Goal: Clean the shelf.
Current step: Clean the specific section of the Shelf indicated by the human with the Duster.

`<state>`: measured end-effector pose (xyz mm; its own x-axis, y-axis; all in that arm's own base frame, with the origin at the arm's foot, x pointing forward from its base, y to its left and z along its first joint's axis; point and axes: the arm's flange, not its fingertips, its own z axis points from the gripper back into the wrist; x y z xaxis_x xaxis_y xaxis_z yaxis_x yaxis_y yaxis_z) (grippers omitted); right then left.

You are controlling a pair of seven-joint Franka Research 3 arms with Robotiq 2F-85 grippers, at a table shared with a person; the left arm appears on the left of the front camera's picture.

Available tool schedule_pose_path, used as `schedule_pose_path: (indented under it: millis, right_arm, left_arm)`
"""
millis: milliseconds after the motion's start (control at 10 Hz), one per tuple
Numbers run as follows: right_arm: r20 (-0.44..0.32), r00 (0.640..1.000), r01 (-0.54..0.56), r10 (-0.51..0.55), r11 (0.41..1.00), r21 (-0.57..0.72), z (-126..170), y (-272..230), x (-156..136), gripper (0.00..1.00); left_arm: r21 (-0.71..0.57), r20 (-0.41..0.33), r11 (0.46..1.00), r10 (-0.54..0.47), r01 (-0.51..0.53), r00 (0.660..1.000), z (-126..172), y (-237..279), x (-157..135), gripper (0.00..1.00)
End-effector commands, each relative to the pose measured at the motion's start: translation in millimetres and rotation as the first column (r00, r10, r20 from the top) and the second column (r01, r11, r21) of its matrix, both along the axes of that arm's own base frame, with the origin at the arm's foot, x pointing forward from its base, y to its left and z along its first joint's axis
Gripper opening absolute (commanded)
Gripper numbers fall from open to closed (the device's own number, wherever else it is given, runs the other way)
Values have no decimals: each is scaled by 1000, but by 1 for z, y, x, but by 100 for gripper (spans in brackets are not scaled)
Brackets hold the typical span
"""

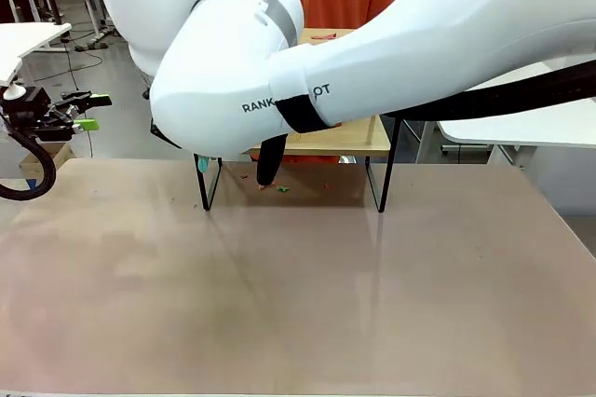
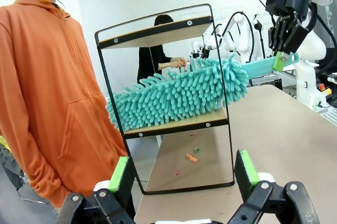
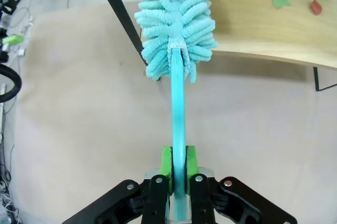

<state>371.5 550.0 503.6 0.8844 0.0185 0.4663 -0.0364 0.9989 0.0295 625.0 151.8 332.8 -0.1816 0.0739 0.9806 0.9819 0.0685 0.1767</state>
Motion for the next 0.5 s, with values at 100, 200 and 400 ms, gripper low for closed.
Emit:
schedule_pose_path:
  millis: [100,200,400]
  right_arm:
    - [-18,1000,-2,3,1000,16,-6,-1,4,13]
    - [-9,1000,3,-3,1000,-5,-6,0,3,13]
    - [-9,1000,3,-3,1000,-5,-6,0,3,13]
  left_arm:
    - [12,12,1000,0,-1,1000,2,-1,-3,100]
    - [12,12,1000,0,-1,1000,2,-1,-3,100]
    - [12,12,1000,0,-1,1000,2,-1,-3,100]
